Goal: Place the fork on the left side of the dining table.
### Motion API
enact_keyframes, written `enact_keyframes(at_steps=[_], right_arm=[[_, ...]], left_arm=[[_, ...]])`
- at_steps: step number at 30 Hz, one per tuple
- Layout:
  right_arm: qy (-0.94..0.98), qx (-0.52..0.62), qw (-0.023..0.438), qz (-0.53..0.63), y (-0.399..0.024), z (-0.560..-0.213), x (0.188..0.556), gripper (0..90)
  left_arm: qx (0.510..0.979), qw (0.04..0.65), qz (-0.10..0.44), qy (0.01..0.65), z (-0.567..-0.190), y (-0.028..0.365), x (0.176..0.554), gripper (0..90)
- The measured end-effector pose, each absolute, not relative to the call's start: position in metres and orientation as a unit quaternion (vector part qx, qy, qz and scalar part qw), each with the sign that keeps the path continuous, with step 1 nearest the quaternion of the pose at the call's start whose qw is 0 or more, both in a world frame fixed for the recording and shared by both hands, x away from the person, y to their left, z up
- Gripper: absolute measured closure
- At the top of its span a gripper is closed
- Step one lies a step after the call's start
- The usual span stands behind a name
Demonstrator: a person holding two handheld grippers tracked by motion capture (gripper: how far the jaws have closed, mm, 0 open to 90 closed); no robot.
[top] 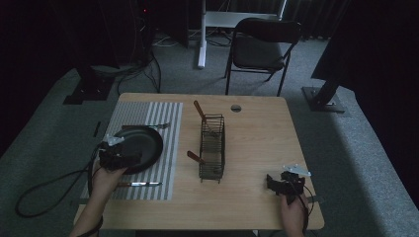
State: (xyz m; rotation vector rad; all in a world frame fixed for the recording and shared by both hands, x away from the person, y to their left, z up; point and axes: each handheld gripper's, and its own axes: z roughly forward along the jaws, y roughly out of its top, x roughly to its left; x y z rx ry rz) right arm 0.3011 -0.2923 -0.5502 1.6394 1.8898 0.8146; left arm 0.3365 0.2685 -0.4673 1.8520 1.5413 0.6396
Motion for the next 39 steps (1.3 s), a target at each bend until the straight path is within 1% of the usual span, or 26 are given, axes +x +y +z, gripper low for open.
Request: enact_keyframes(at_steps=[3,8,10,11,17,21,28,31,33,39], right_arm=[[0.695,0.603,0.253,0.300,-0.292,-0.550,0.301,12.5],[0.695,0.603,0.252,0.300,-0.292,-0.550,0.301,12.6],[0.695,0.603,0.253,0.300,-0.292,-0.550,0.301,12.6],[0.695,0.603,0.253,0.300,-0.292,-0.550,0.301,12.5],[0.695,0.603,0.252,0.300,-0.292,-0.550,0.301,12.5],[0.695,0.603,0.252,0.299,-0.292,-0.550,0.301,12.5],[0.695,0.603,0.252,0.299,-0.292,-0.550,0.301,12.5],[0.695,0.603,0.252,0.299,-0.292,-0.550,0.301,12.6],[0.695,0.604,0.252,0.300,-0.292,-0.550,0.301,12.5],[0.695,0.603,0.252,0.299,-0.292,-0.550,0.301,12.5]], left_arm=[[0.704,0.324,0.238,0.585,-0.469,0.269,0.328,9.7],[0.713,0.324,0.253,0.568,-0.472,0.270,0.301,9.7],[0.713,0.324,0.253,0.568,-0.472,0.270,0.301,9.7],[0.712,0.329,0.253,0.566,-0.473,0.271,0.290,9.7],[0.718,0.323,0.275,0.552,-0.479,0.271,0.268,9.7],[0.724,0.314,0.288,0.542,-0.484,0.269,0.256,9.8],[0.719,0.324,0.299,0.537,-0.493,0.275,0.236,9.7],[0.723,0.321,0.300,0.534,-0.497,0.276,0.229,9.7],[0.725,0.314,0.310,0.528,-0.500,0.276,0.224,9.7],[0.719,0.312,0.325,0.529,-0.504,0.279,0.214,9.7]])
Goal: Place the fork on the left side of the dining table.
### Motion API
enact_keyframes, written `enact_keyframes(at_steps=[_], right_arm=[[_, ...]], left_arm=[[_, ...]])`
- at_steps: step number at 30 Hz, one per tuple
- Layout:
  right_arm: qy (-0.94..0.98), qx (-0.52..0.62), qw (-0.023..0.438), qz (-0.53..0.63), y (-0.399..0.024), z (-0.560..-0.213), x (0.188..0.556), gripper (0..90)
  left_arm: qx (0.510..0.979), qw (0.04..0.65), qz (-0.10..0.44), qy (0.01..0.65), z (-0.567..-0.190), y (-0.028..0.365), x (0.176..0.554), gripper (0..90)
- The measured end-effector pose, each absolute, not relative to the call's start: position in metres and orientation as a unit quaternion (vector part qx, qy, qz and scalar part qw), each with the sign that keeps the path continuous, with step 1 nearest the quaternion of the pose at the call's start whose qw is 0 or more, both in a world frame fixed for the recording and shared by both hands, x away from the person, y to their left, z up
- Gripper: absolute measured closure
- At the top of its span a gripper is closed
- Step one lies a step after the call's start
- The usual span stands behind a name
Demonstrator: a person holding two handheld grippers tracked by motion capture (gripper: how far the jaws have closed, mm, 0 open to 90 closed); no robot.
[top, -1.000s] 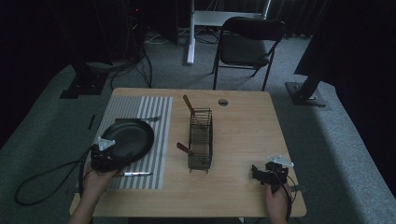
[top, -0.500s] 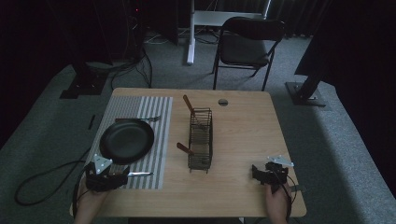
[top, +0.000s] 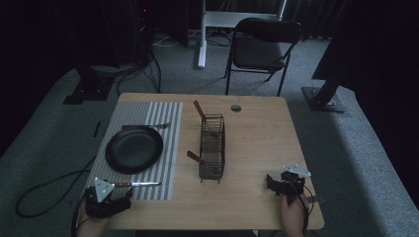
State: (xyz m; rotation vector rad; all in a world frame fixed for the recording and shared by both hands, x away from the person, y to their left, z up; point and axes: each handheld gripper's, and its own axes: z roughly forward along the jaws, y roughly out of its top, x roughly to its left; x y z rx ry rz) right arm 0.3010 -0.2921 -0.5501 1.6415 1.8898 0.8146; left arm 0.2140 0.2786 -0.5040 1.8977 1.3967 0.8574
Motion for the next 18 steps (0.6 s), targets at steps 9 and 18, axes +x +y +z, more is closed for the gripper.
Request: enact_keyframes(at_steps=[9,18], right_arm=[[0.695,0.604,0.252,0.300,-0.292,-0.550,0.301,12.5],[0.695,0.604,0.251,0.299,-0.292,-0.550,0.301,12.5]], left_arm=[[0.705,0.310,0.337,0.541,-0.510,0.286,0.205,9.7],[0.703,0.308,0.333,0.548,-0.518,0.291,0.205,9.7]])
